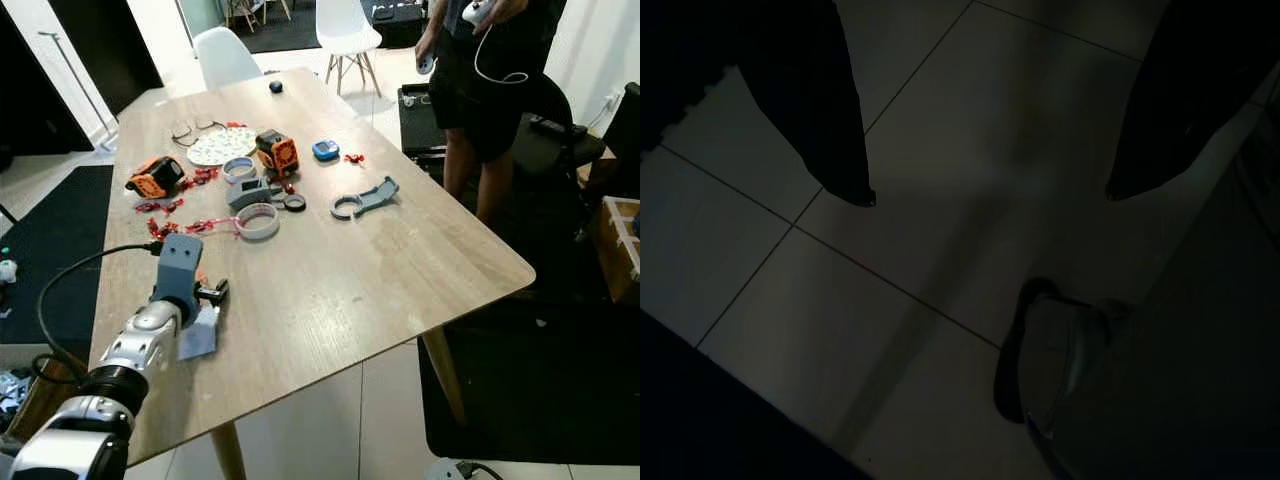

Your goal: Hang keys on a hook

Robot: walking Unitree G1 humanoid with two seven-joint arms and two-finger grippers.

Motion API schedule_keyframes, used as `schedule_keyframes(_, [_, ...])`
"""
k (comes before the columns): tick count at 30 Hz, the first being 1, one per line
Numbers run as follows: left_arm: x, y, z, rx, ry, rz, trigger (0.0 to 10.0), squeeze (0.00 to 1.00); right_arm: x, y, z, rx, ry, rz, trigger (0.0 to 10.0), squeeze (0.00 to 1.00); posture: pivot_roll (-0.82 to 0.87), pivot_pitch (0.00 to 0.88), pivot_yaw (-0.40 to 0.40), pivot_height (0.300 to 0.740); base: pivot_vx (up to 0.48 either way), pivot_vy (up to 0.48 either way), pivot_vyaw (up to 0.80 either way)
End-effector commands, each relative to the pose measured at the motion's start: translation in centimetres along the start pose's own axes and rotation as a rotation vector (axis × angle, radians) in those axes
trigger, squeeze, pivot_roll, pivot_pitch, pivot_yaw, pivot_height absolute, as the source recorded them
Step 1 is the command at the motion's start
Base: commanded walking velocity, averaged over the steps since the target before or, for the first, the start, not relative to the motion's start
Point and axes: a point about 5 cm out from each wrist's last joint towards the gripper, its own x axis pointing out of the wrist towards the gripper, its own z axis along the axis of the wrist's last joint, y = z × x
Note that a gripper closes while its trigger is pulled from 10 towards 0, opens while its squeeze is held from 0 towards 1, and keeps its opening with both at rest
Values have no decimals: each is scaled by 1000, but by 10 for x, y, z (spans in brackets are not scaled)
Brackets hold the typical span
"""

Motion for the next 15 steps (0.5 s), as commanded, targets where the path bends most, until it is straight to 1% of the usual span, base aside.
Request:
schedule_keyframes(1, [-3, -4, -33, -34, 139, -18, 10000, 0, 0, 5, 0, 5, -1, 9, 10000, 0, -125, 60, 115, 740, 0, 0, 0])
schedule_keyframes(2, [-4, -5, -34, -53, 153, -20, 10000, 0, 0, 5, 0, 4, -1, 8, 10000, 0, -125, 60, 115, 740, 0, 0, 0])
schedule_keyframes(3, [-4, -5, -34, -53, 153, -20, 10000, 0, 0, 5, 0, 4, -1, 8, 10000, 0, -125, 60, 115, 740, 0, 0, 0])
schedule_keyframes(5, [-5, -11, -45, -157, 204, -42, 10000, 0, 0, 5, 1, -1, -2, 8, 10000, 0, -119, 53, 113, 740, 0, 0, 0])
schedule_keyframes(6, [-5, -13, -48, -193, 223, -50, 10000, 0, 0, 5, 1, -3, -3, 9, 10000, 0, -117, 52, 112, 740, 0, 0, 0])
schedule_keyframes(7, [-5, -13, -48, -193, 223, -50, 10000, 0, 0, 5, 1, -3, -3, 9, 10000, 0, -117, 52, 112, 740, 0, 0, 0])
schedule_keyframes(8, [-5, -15, -52, -219, 239, -56, 10000, 0, 0, 5, 1, -6, -3, 8, 10000, 0, -117, 52, 112, 740, 0, 0, 0])
schedule_keyframes(9, [-7, -18, -60, -264, 277, -64, 10000, 0, 0, 5, 2, -7, -6, 7, 10000, 0, -117, 52, 112, 740, 0, 0, 0])
schedule_keyframes(10, [-7, -18, -60, -264, 277, -64, 10000, 0, 0, 5, 2, -7, -6, 7, 10000, 0, -117, 52, 112, 740, 0, 0, 0])
schedule_keyframes(12, [-8, -21, -65, -311, 298, -72, 10000, 0, 1, 5, 3, -7, -8, 7, 10000, 0, -117, 52, 112, 740, 0, 0, 0])
schedule_keyframes(14, [-9, -22, -68, -317, 306, -76, 10000, 0, 1, 5, 3, -9, -8, 7, 10000, 0, -121, 51, 112, 740, 0, 0, 0])
schedule_keyframes(15, [-9, -23, -71, -327, 316, -84, 6275, 0, 1, 5, 3, -9, -7, 6, 10000, 0, -121, 51, 112, 740, 0, 0, 0])
